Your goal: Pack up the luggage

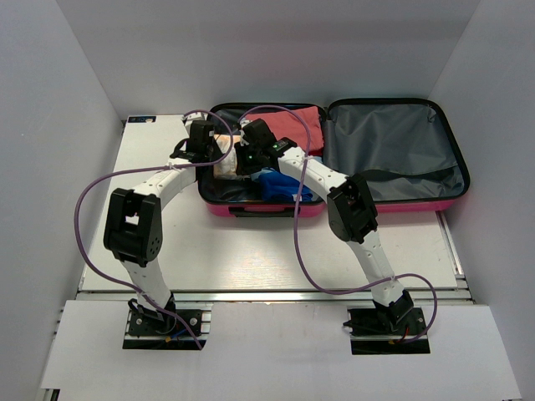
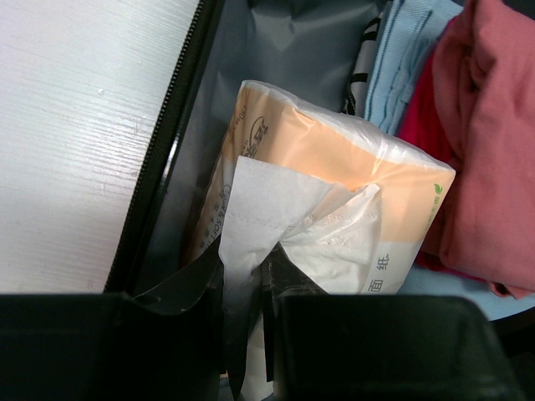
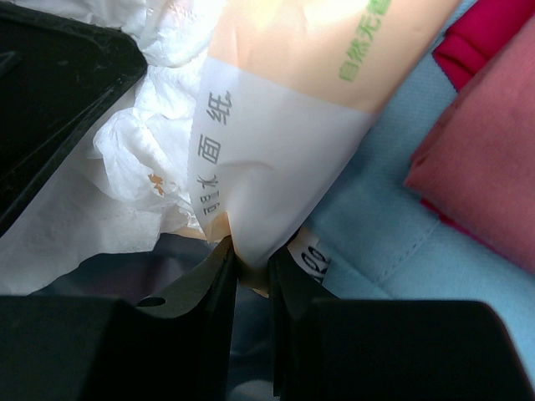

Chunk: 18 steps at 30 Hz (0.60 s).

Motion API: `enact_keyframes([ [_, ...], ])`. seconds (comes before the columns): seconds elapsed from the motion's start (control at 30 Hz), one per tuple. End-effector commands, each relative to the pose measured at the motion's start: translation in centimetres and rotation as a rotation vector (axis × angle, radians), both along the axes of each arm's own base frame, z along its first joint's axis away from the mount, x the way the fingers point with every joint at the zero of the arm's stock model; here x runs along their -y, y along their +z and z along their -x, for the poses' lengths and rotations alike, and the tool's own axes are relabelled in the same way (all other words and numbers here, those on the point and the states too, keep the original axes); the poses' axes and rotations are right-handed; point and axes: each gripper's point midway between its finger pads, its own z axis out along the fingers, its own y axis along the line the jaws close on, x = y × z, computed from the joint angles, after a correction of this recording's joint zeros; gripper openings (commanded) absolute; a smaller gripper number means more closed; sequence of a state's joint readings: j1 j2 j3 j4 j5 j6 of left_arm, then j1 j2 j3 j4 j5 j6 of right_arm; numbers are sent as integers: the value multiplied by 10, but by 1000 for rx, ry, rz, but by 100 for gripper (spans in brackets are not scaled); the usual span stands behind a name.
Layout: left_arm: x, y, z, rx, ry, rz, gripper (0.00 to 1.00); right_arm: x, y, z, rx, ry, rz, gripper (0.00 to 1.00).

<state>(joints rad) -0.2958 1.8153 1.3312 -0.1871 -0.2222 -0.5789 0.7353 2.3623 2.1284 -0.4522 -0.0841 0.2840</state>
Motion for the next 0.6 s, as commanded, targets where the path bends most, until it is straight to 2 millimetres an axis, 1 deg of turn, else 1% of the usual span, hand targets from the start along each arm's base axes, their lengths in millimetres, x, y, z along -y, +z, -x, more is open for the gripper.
enact_keyframes([
  [0.0,25,3,3,-21,-98,77,0,-33,69,-34,179,-18,-202,1],
  [0.03,26,4,1,-15,-96,79,0,-36,74,-33,171,2,-219,7],
  [0.07,22,6,-2,-8,-85,87,0,-35,66,-36,155,-1,-216,10],
  [0.1,23,8,-3,-3,-89,91,0,-36,63,-34,145,7,-216,15],
  [0.13,23,7,-4,-4,-88,83,0,-37,58,-29,127,22,-213,24],
  [0.17,19,14,-11,9,-78,81,0,-36,59,-26,120,43,-217,38],
  [0.2,19,15,-13,6,-77,78,0,-35,60,-26,122,44,-216,38],
  [0.23,18,6,-11,-29,-74,68,0,-35,61,-21,110,60,-220,56],
  [0.27,17,13,-16,-22,-77,78,0,-35,76,-17,130,72,-234,63],
  [0.3,18,12,-17,-34,-78,81,0,-32,86,-17,142,71,-240,75],
  [0.33,19,9,-15,-49,-80,81,4,-30,97,-16,160,73,-249,79],
  [0.37,18,8,-17,-55,-74,81,18,-27,121,-11,197,87,-269,82],
  [0.4,18,7,-17,-63,-75,79,25,-24,134,-9,217,98,-277,89],
  [0.43,18,9,-17,-60,-65,81,33,-18,166,-3,267,102,-305,89],
  [0.47,17,12,-17,-54,-64,79,52,-14,176,1,285,105,-307,89],
  [0.5,15,14,-18,-47,-54,73,60,-8,187,1,306,91,-309,89],
  [0.53,14,18,-18,-36,-53,73,74,1,216,8,346,80,-335,89],
  [0.57,14,23,-19,-21,-54,73,93,8,223,11,349,67,-331,89],
])
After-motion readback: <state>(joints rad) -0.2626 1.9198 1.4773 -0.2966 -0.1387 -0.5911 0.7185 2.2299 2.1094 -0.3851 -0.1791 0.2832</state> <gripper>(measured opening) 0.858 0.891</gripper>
